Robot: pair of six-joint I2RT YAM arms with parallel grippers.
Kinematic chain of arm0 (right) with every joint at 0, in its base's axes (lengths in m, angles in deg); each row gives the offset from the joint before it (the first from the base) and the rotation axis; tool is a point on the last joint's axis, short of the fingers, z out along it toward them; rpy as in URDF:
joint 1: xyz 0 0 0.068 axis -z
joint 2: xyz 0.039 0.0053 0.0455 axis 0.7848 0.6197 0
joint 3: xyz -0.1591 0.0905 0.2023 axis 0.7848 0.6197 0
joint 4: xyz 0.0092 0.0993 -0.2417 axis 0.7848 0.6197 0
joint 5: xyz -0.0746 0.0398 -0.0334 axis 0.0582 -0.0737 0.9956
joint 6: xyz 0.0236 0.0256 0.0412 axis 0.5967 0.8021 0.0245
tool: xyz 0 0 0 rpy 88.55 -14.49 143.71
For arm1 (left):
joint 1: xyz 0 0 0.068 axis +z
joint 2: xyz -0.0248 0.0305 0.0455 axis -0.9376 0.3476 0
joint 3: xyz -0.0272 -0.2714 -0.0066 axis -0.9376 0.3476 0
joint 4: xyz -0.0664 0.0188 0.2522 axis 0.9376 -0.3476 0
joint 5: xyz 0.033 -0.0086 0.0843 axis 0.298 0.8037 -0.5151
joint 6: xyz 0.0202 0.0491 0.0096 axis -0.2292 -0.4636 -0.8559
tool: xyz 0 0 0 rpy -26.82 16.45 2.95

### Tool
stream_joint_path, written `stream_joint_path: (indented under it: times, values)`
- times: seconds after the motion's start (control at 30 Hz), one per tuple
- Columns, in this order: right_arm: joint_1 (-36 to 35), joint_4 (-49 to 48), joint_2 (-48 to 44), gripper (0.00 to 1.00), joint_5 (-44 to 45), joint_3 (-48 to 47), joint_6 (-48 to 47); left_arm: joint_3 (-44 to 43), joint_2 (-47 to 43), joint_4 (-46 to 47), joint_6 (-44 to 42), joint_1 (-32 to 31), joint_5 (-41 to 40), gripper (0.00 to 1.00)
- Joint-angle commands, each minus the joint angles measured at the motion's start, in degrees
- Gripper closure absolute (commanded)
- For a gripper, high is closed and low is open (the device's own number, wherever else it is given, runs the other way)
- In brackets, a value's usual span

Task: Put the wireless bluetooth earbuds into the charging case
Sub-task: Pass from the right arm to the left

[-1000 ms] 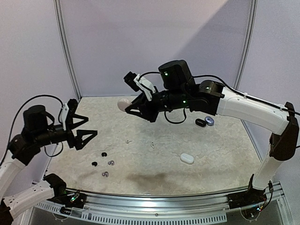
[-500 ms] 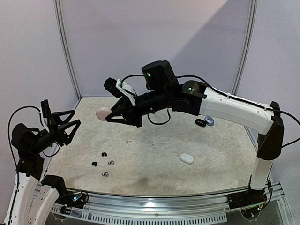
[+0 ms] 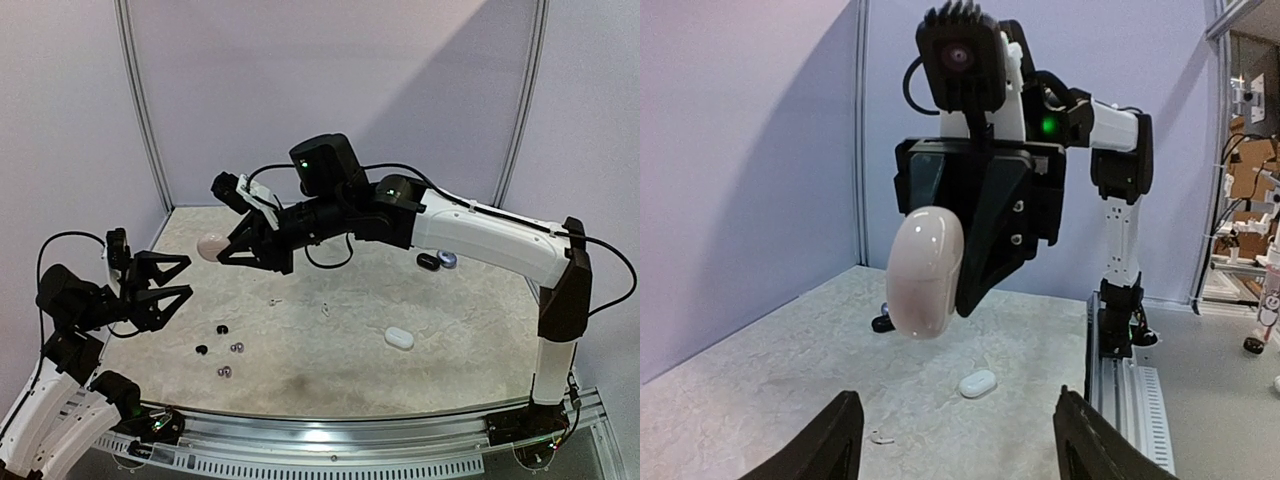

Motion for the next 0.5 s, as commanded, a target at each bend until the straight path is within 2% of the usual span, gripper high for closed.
stream_joint_path:
  times: [0.0, 0.1, 0.27, 0.37, 0.47]
  values:
    - [-1.2, 1.0, 3.3, 1.0, -2.2, -3.8, -0.1, 1.0, 1.0, 3.2, 1.8, -2.0, -2.5, 0.35]
    - [-1.4, 1.2, 4.9, 1.0, -3.1, -5.0, -0.1, 1.6, 1.5, 4.9, 3.2, -3.4, -3.3, 0.36]
    - [-1.5, 1.8, 6.4, 1.0, -4.4, -5.9, 0.1, 2.0, 1.6, 4.6, 2.3, -4.0, -3.9, 0.48]
    - [-1.6, 1.5, 6.7, 1.0, -5.2, -5.9, 0.2, 2.2, 1.8, 4.9, 2.5, -4.2, -3.9, 0.58]
    - [-1.6, 1.0, 7.2, 1.0, -5.7, -6.1, 0.4, 2.4, 2.1, 5.4, 2.5, -4.7, -3.8, 0.72]
